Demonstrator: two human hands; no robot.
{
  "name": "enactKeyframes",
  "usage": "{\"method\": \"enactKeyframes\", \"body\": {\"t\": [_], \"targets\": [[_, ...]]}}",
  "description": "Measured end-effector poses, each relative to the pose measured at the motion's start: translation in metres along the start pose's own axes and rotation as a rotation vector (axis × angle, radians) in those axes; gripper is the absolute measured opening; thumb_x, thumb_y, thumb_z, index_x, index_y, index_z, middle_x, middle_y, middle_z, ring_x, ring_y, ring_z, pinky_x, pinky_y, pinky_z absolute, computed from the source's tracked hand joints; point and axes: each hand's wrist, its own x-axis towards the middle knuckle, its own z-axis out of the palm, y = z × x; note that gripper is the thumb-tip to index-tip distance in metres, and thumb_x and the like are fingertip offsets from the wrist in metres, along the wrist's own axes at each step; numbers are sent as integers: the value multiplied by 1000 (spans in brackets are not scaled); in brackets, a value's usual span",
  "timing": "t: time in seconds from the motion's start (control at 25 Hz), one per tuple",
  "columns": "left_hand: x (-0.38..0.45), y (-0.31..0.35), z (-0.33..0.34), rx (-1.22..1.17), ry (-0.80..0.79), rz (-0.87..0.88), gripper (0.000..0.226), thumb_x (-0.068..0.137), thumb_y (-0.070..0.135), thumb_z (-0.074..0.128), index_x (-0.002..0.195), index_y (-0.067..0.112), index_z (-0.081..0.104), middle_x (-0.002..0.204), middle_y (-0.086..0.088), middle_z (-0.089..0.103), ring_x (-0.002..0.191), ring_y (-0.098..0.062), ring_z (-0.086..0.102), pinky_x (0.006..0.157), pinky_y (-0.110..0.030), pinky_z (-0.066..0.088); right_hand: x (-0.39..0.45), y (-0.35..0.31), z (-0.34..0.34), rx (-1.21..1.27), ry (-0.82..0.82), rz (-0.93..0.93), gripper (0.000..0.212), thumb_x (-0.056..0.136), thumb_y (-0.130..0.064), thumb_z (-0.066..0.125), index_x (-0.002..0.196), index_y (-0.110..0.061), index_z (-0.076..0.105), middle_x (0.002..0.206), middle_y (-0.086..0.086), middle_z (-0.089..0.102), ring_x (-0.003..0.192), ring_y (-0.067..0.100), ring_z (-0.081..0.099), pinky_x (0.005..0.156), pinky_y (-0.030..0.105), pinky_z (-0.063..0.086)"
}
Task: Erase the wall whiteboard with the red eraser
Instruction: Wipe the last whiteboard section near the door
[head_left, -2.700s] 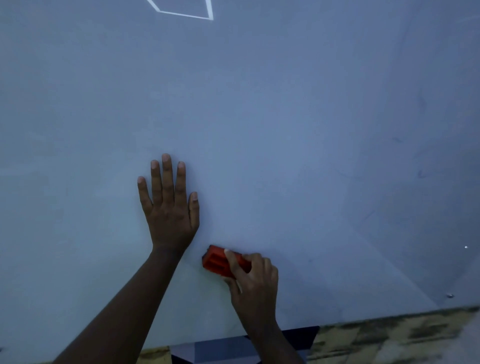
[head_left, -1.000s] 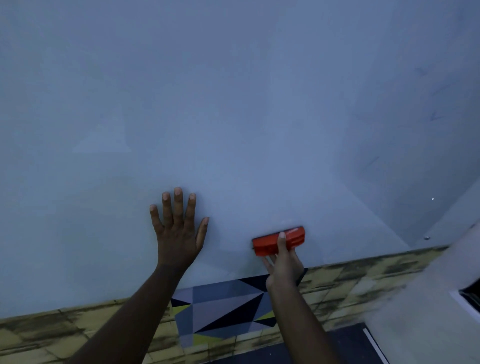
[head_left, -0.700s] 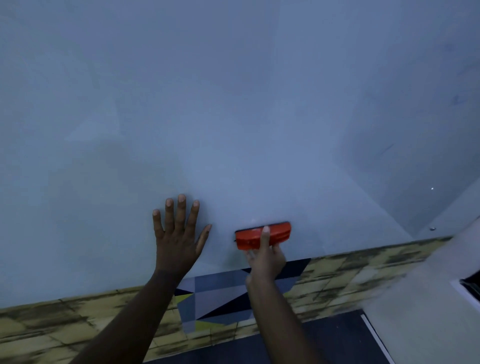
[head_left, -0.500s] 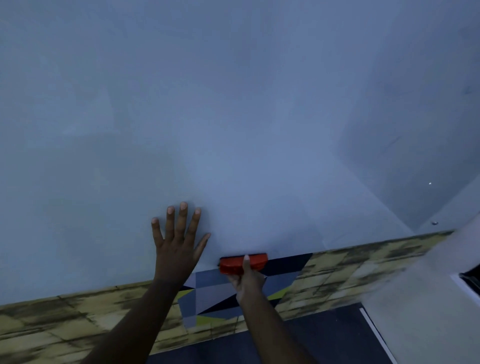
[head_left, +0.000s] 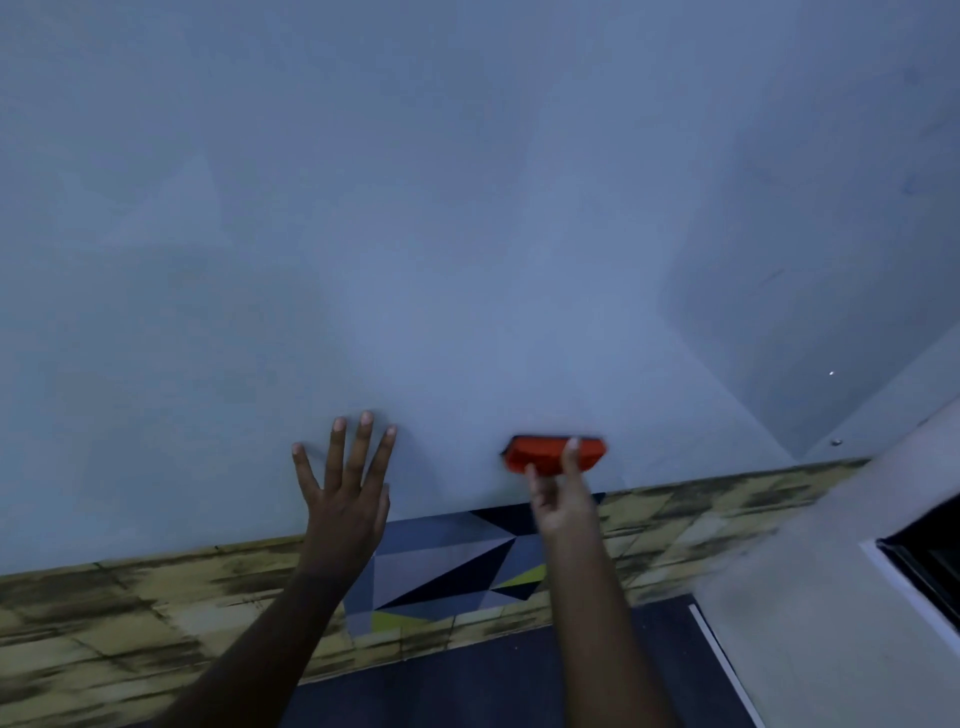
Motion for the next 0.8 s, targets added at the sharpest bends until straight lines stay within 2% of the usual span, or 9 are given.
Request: {"method": "enactKeyframes", "body": {"t": [0.16,0.28,0.36,0.4,0.48,0.56,0.6,0.68,0.8], "targets": [[7,20,-10,-56,55,-100,68,99,17,63,163,14,40,170,-19,27,156,-40,27,120,-70,26,-2,-68,16,-48,10,-245,53,84,-45,81,122,-10,69,118,13,72,101,22,72,83,36,64],[26,46,-13,-128,110,-165,66,99,8,66,161,13,43,160,-15,39,144,-35,41,115,-62,34,4,-30,10,-157,38,-228,45,87,-43,80,112,-7,71,108,15,75,98,28,74,62,29,63],[32,53,-13,-128,100,-183,61,99,8,63,158,11,47,157,-15,42,142,-34,42,115,-61,34,18,6,-7,-220,56,-149,42,91,-39,76,109,-2,69,103,17,74,91,31,73,55,27,62],[30,55,-13,-123,84,-183,60,99,10,62,157,10,49,157,-16,43,142,-35,42,116,-61,33,28,19,-17,-238,66,-85,41,93,-37,74,108,0,67,103,18,72,88,31,71,55,29,62],[19,58,-10,-96,39,-139,60,98,10,61,157,10,49,156,-18,45,142,-36,44,115,-62,34,53,33,-36,-221,82,58,40,95,-32,71,113,2,62,115,21,67,93,32,67,71,37,65],[6,64,-4,-84,-44,-82,68,93,6,63,159,12,46,155,-18,48,139,-37,48,112,-63,39,79,41,-53,-188,114,177,51,96,-29,70,133,2,55,137,24,58,110,36,61,93,46,58],[0,69,0,-86,-95,-58,73,89,3,64,159,13,44,154,-17,49,138,-37,50,109,-63,41,88,43,-61,-173,130,223,57,97,-29,69,141,2,50,144,24,53,120,39,57,97,48,54],[-7,75,6,-86,-178,-38,81,83,-1,68,158,14,43,150,-16,52,134,-36,52,105,-62,46,107,43,-73,-145,149,277,62,98,-28,68,148,0,45,150,25,48,133,41,51,98,49,52],[-13,79,11,-57,-282,-5,85,77,4,77,155,14,45,140,-15,57,126,-35,57,102,-57,51,117,29,-79,-167,210,235,63,95,-37,72,141,1,52,141,25,56,124,38,58,92,45,56]]}}
